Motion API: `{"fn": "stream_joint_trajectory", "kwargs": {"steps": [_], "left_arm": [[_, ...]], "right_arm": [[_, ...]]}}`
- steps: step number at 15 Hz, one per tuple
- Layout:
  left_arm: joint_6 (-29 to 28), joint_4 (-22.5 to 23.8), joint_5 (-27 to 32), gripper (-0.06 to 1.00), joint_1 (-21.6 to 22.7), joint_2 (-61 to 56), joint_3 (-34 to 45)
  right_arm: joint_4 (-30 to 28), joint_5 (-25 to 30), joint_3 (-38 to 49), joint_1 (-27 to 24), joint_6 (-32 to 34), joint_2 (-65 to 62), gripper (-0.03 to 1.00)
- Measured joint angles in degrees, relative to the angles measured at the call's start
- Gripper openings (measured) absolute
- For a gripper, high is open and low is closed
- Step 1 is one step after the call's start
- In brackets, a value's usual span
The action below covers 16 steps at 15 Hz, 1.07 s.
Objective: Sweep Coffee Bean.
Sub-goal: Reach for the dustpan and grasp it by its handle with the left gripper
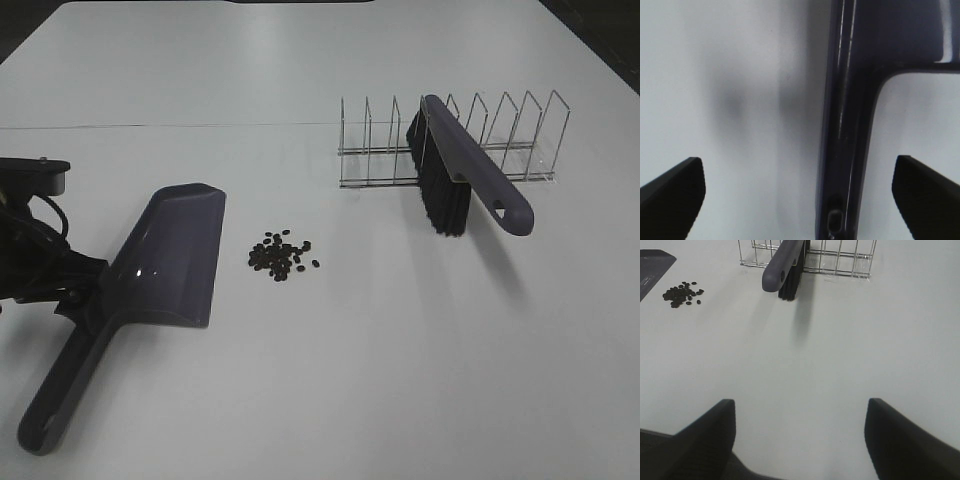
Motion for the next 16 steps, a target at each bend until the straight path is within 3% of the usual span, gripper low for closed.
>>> {"fn": "stream_joint_trajectory", "kwargs": {"steps": [5, 16], "left_arm": [[0.3, 0.0, -4.0, 0.78, -0.4, 3.2, -0.3], [2.2, -1.1, -5.0, 0.75, -2.3, 9.7, -3.0]], "right_arm": [[0.0, 0.0, 0.0, 0.0, 0.0, 0.0, 0.63], [0.5, 0.0, 0.0, 0.0, 0.0, 0.0, 0.63]]}}
